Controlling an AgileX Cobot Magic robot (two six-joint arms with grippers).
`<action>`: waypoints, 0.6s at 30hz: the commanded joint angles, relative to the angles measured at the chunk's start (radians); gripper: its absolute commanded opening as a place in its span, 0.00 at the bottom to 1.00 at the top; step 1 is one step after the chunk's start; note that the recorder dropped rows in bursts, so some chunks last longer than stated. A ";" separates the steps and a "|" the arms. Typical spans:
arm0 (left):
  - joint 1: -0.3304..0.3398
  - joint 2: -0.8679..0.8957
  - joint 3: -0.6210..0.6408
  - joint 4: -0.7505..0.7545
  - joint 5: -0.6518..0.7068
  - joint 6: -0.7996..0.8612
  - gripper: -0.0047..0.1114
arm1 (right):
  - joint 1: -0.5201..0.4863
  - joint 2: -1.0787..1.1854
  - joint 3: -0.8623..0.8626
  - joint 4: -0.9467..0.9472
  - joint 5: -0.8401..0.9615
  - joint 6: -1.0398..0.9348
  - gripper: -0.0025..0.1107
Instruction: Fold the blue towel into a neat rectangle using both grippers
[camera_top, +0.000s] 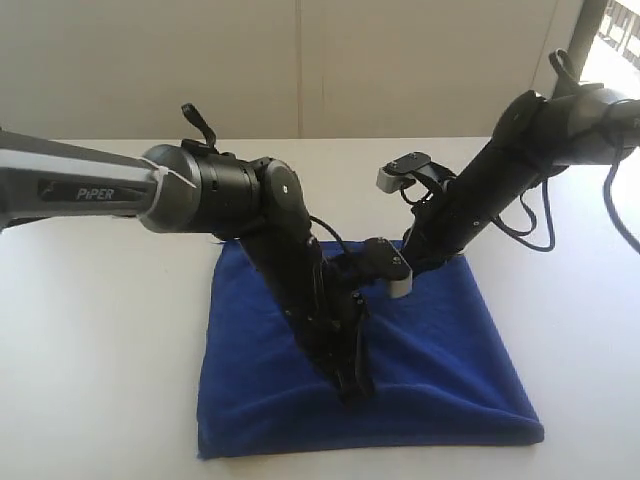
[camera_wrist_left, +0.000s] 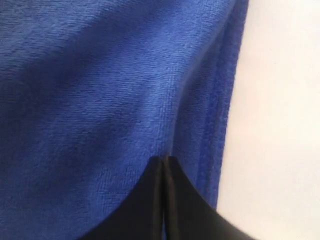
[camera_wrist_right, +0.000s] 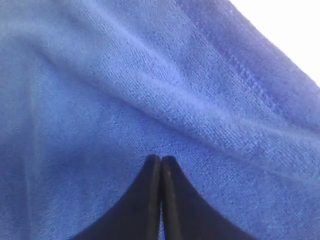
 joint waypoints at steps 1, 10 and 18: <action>-0.035 -0.006 0.040 -0.030 -0.025 0.005 0.04 | -0.004 0.018 -0.010 0.012 -0.028 -0.015 0.02; -0.039 -0.017 0.095 -0.026 -0.029 0.005 0.04 | -0.004 0.039 -0.010 0.012 -0.123 -0.015 0.02; -0.041 -0.017 0.095 -0.026 0.050 -0.002 0.04 | -0.004 0.072 -0.010 0.006 -0.149 -0.003 0.02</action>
